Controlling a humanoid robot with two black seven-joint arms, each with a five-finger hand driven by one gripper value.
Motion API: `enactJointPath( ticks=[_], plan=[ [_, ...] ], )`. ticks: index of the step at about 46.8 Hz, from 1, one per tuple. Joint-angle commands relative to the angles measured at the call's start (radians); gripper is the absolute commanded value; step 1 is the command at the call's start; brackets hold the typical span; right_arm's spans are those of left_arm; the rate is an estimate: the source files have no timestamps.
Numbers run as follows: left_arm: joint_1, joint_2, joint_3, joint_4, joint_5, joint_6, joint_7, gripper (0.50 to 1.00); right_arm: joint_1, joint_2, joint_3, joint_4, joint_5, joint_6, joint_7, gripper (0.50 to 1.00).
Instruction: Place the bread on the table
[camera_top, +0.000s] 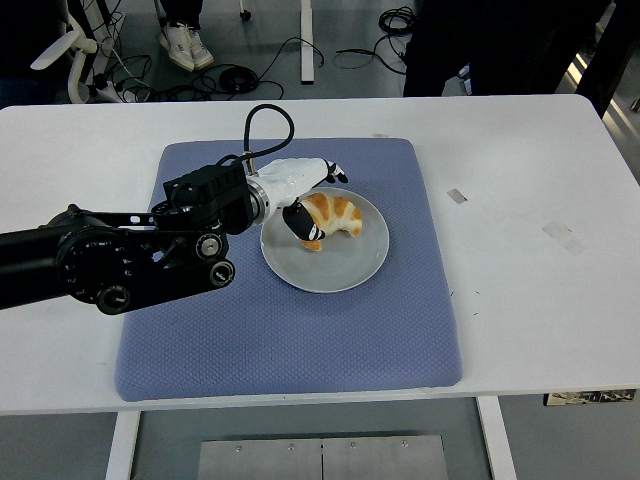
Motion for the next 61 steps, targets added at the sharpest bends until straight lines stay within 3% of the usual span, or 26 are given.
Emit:
enactJointPath(
  ticks=[1, 12, 22, 61],
  plan=[
    [0.0, -0.003, 0.0, 0.01, 0.005, 0.0, 0.0, 0.869, 0.0, 0.0, 0.0, 0.0, 0.0, 0.0, 0.0, 1.0],
    [0.003, -0.016, 0.0, 0.025, 0.025, 0.0, 0.002, 0.857, 0.0, 0.0, 0.0, 0.0, 0.0, 0.0, 0.0, 1.0],
    [0.019, -0.052, -0.001, 0.071, 0.043, 0.003, 0.0, 0.765, 0.0, 0.0, 0.0, 0.0, 0.0, 0.0, 0.0, 1.0],
    [0.034, -0.068, 0.0, 0.096, 0.043, 0.003, -0.002, 0.787, 0.0, 0.0, 0.0, 0.0, 0.0, 0.0, 0.0, 1.0]
  ],
)
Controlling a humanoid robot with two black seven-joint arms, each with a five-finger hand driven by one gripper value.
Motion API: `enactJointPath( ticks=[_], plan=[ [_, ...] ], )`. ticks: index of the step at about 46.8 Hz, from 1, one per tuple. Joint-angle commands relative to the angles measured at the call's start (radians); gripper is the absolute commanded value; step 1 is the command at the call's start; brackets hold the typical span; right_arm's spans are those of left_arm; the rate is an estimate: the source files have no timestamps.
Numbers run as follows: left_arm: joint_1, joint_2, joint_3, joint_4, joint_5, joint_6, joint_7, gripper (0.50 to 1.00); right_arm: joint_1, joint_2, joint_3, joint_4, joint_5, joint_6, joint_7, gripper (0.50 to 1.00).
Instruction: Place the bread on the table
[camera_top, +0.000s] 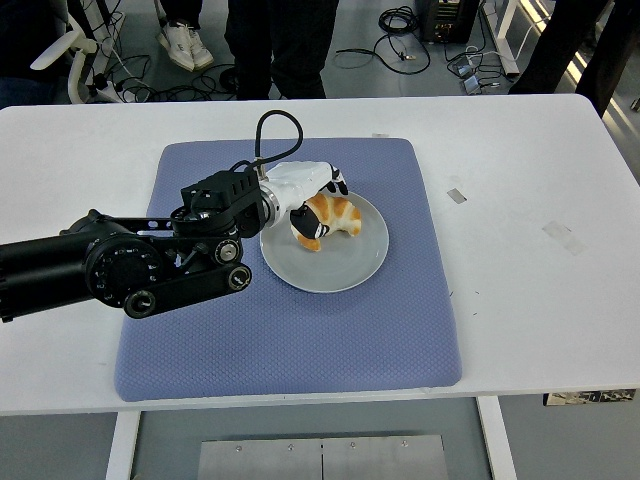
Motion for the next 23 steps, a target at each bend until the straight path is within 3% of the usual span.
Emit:
enactJointPath(
  ticks=[1, 9, 15, 23],
  plan=[
    [0.001, 0.001, 0.0, 0.0, 0.0, -0.002, 0.0, 0.787, 0.0, 0.0, 0.0, 0.0, 0.0, 0.0, 0.0, 1.0],
    [0.003, 0.002, 0.018, 0.0, 0.0, -0.003, -0.002, 0.749, 0.0, 0.0, 0.0, 0.0, 0.0, 0.0, 0.0, 1.0],
    [0.003, 0.007, 0.018, 0.0, 0.0, -0.005, -0.005, 0.616, 0.0, 0.0, 0.0, 0.0, 0.0, 0.0, 0.0, 1.0],
    [-0.001, 0.011, 0.017, 0.0, -0.005, -0.006, -0.009, 0.586, 0.0, 0.0, 0.0, 0.0, 0.0, 0.0, 0.0, 1.0]
  ],
)
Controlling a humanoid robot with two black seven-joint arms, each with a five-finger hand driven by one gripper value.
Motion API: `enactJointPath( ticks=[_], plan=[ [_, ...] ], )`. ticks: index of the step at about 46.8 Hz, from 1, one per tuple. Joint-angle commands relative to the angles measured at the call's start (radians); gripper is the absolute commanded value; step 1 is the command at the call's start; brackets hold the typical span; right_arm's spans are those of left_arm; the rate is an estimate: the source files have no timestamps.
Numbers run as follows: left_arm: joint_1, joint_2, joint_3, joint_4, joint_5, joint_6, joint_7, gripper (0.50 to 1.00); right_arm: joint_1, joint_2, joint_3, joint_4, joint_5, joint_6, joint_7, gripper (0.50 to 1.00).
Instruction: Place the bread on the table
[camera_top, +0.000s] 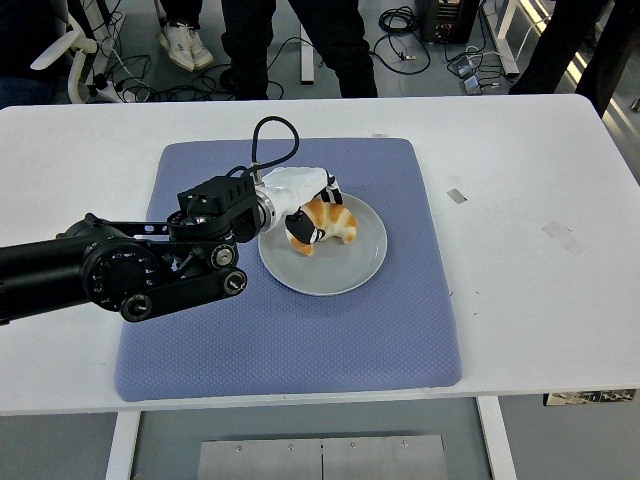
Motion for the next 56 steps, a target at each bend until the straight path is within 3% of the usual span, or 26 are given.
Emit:
enactJointPath(
  ticks=[1, 42, 56],
  plan=[
    [-0.002, 0.002, -0.003, 0.0, -0.006, 0.0, -0.003, 0.583, 0.0, 0.0, 0.0, 0.0, 0.0, 0.0, 0.0, 1.0],
    [-0.059, 0.049, -0.061, -0.003, -0.1, -0.028, -0.01, 0.53, 0.0, 0.0, 0.0, 0.0, 0.0, 0.0, 0.0, 1.0],
    [-0.085, 0.144, -0.055, -0.029, -0.1, -0.04, -0.008, 0.533, 0.0, 0.0, 0.0, 0.0, 0.0, 0.0, 0.0, 1.0]
  ],
)
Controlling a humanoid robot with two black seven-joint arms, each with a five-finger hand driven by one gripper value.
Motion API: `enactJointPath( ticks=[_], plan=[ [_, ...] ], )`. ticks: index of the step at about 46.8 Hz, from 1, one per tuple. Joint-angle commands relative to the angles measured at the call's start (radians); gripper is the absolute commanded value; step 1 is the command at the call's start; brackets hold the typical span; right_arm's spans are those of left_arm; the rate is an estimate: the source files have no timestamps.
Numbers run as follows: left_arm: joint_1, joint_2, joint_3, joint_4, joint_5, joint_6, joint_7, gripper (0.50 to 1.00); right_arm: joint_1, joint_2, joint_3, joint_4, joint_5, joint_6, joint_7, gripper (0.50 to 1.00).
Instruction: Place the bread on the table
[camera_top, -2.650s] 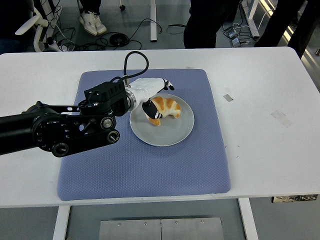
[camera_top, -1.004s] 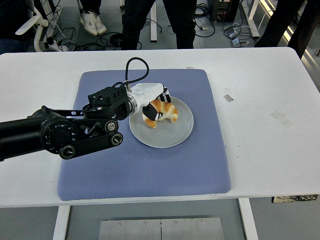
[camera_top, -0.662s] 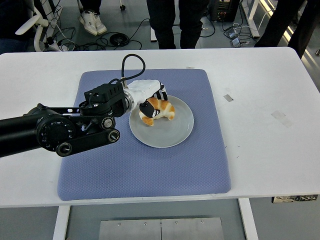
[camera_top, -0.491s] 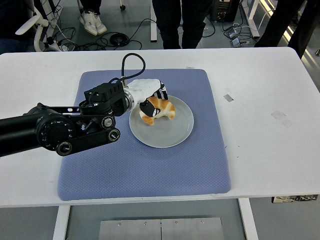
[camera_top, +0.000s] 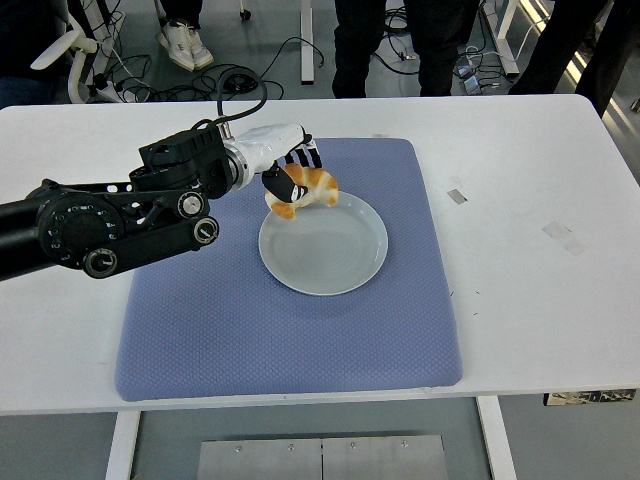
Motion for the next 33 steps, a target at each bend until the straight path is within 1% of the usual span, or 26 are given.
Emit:
enactJointPath(
  ticks=[1, 11, 20, 23, 29, 33],
  plan=[
    [-0.005, 0.035, 0.004, -0.008, 0.0, -0.003, 0.0, 0.533, 0.0, 0.0, 0.0, 0.0, 0.0, 0.0, 0.0, 1.0],
    [-0.008, 0.138, 0.007, -0.027, 0.002, -0.007, -0.018, 0.533, 0.0, 0.0, 0.0, 0.0, 0.0, 0.0, 0.0, 1.0],
    [0.02, 0.227, 0.004, -0.048, 0.016, -0.006, -0.035, 0.533, 0.0, 0.0, 0.0, 0.0, 0.0, 0.0, 0.0, 1.0],
    [0.038, 0.239, -0.002, -0.048, 0.025, -0.004, -0.04, 0.533, 0.0, 0.0, 0.0, 0.0, 0.0, 0.0, 0.0, 1.0],
    [0.077, 0.241, -0.004, -0.047, 0.066, 0.01, -0.041, 0.533, 0.0, 0.0, 0.0, 0.0, 0.0, 0.0, 0.0, 1.0],
    [0.098, 0.238, -0.002, -0.048, 0.095, 0.03, -0.041, 0.533, 0.0, 0.0, 0.0, 0.0, 0.0, 0.0, 0.0, 1.0]
  ],
)
